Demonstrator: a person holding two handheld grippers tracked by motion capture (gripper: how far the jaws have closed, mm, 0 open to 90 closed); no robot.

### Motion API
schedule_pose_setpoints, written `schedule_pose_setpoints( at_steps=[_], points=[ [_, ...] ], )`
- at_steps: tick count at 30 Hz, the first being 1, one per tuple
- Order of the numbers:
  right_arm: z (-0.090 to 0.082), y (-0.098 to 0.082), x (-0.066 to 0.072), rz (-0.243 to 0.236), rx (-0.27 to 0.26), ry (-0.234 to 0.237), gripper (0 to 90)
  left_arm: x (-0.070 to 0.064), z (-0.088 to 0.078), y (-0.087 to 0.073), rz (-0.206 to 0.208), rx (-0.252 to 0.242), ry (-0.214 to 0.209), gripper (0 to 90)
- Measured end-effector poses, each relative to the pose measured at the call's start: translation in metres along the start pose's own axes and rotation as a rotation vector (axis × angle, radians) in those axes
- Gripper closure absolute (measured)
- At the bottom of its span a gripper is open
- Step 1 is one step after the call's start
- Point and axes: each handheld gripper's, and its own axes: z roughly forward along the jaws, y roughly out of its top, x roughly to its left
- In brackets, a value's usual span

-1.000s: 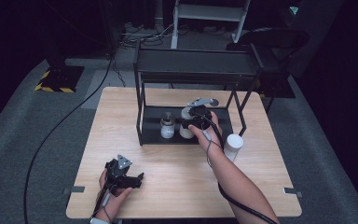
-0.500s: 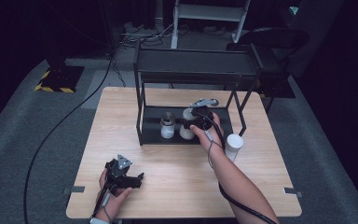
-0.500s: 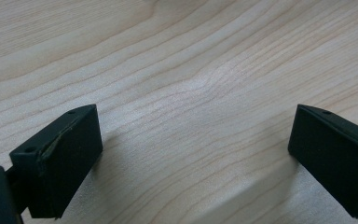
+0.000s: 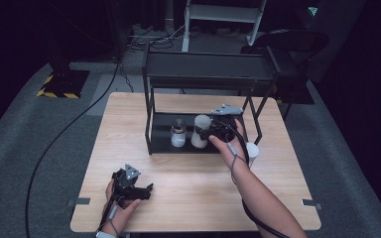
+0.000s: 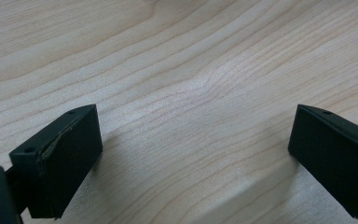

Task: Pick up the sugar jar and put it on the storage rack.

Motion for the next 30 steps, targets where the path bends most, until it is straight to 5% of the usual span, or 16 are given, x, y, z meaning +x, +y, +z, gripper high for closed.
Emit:
schedule_pose_setpoints(
  at_steps=[30],
  points=[
    [-0.096,-0.032,0.000,-0.037,-0.050,-0.013,4.7,0.000,0.001,0.001,-0.001,0.002,0.001,2.3]
  ],
)
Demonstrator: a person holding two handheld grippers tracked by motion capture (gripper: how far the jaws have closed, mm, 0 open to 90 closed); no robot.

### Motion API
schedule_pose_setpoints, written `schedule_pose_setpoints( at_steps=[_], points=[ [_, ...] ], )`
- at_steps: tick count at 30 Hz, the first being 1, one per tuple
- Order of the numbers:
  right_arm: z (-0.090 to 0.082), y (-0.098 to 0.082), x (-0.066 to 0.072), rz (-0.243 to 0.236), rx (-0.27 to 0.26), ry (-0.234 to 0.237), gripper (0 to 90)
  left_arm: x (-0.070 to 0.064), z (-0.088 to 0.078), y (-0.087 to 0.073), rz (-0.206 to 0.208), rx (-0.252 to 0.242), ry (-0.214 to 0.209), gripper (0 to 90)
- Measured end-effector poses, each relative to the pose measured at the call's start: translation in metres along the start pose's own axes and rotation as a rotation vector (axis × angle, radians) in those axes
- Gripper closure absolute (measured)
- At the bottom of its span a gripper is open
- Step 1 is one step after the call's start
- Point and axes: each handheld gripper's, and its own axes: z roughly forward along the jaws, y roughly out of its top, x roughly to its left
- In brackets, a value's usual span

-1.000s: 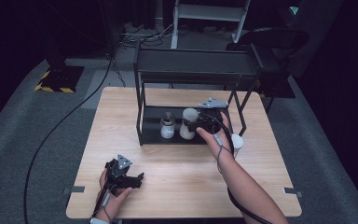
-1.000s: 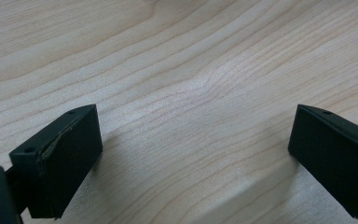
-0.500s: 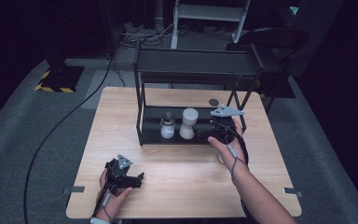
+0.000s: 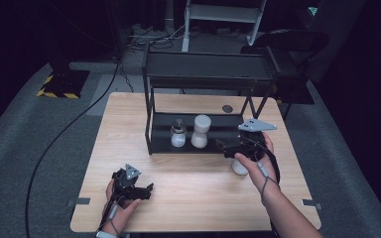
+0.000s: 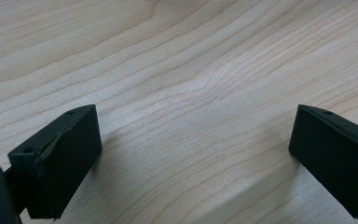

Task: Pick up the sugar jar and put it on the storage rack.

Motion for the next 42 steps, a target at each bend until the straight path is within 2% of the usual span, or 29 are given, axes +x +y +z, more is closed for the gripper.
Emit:
schedule_pose_setpoints(
  at_steps=[15,23,34,42],
  points=[
    [-0.028,-0.015,-0.013,0.017,-0.001,-0.032,3.8,0.000,0.000,0.001,0.000,0.002,0.001,2.2],
    [-0.036,-0.024,-0.017,-0.001,0.001,-0.028,3.5,0.000,0.000,0.000,0.000,0.001,0.001,2.2],
    [-0.044,-0.045,-0.026,0.023,0.013,-0.057,3.4,0.000,0.000,0.001,0.000,0.002,0.001,2.2],
    [-0.043,-0.065,-0.035,0.043,0.028,-0.067,3.4,0.000,0.000,0.001,0.000,0.002,0.001,2.2]
  ],
)
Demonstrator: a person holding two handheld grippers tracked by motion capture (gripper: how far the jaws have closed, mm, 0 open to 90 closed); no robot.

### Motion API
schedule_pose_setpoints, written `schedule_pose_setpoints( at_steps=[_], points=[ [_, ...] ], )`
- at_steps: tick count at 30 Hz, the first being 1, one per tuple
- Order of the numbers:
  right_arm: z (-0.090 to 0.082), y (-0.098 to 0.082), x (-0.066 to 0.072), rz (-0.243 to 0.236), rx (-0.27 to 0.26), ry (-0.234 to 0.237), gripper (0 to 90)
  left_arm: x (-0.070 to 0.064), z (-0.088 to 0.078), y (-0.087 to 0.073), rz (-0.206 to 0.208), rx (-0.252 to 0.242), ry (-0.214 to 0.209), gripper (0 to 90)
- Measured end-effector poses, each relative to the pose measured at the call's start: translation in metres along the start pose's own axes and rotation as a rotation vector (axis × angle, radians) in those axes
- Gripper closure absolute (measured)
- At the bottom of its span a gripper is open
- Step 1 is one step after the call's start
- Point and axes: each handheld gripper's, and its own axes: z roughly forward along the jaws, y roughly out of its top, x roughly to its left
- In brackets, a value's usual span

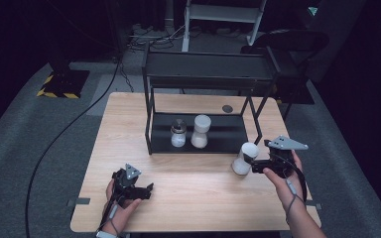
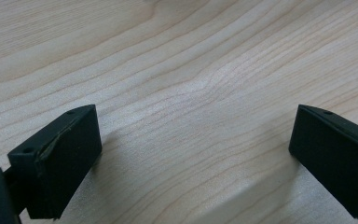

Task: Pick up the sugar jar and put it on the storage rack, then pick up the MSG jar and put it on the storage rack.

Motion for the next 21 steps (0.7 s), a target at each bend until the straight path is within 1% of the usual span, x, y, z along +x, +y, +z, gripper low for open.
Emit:
schedule_pose_setpoints(
  at_steps=[4,12,21],
  points=[
    [0.000,-0.008,-0.002,0.000,0.009,-0.006,3.4,0.000,0.000,0.000,-0.001,0.000,0.000,2.2],
    [0.004,-0.023,-0.006,0.019,0.008,-0.006,3.4,0.000,0.000,0.000,-0.004,-0.002,0.002,2.2],
    [0.012,-0.032,-0.009,0.020,0.016,0.001,3.4,0.000,0.000,0.000,-0.004,-0.002,0.002,2.2]
  ],
)
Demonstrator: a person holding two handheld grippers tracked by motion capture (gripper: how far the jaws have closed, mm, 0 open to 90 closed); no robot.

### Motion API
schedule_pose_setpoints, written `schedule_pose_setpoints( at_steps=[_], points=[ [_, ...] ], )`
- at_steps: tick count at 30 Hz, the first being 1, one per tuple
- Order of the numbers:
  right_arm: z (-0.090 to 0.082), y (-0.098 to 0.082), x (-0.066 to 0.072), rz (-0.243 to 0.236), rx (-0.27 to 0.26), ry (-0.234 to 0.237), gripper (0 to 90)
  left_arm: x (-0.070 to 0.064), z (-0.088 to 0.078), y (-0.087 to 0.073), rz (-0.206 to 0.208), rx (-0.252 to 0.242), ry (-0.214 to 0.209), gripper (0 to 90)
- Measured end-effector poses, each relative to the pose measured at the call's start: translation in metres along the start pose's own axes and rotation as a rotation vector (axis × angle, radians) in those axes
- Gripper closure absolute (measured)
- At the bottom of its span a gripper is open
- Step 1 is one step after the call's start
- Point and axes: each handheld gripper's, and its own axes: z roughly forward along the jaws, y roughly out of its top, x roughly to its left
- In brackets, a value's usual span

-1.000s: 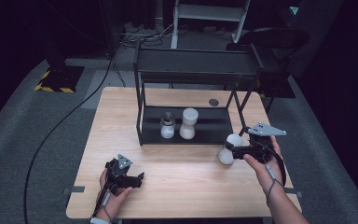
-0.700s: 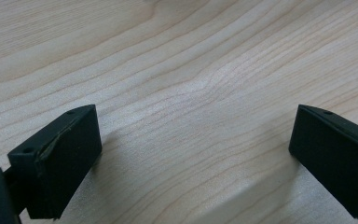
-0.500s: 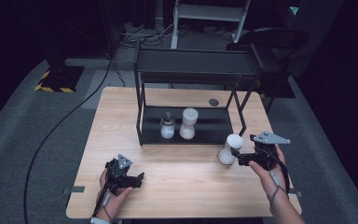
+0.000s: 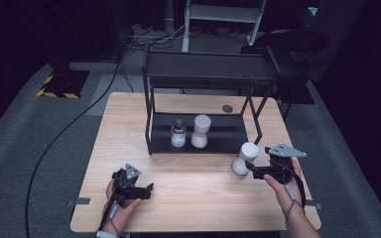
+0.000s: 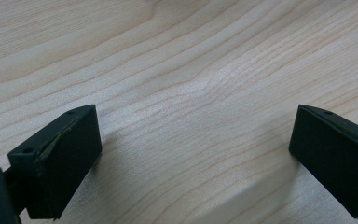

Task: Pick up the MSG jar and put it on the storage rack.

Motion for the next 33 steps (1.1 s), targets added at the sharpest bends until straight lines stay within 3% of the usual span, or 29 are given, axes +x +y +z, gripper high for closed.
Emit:
schedule_pose_setpoints(
  at_steps=[16,25,33],
  points=[
    [0.020,-0.011,-0.005,-0.010,0.010,0.008,6.6,0.000,0.000,0.000,0.000,0.000,0.000,2.2],
    [0.033,-0.006,-0.005,-0.042,0.025,0.012,20.8,0.000,0.000,0.000,-0.001,0.000,0.000,2.2],
    [0.042,-0.002,-0.006,-0.045,0.028,0.025,25.1,0.000,0.000,0.000,0.002,0.001,0.000,2.2]
  ],
)
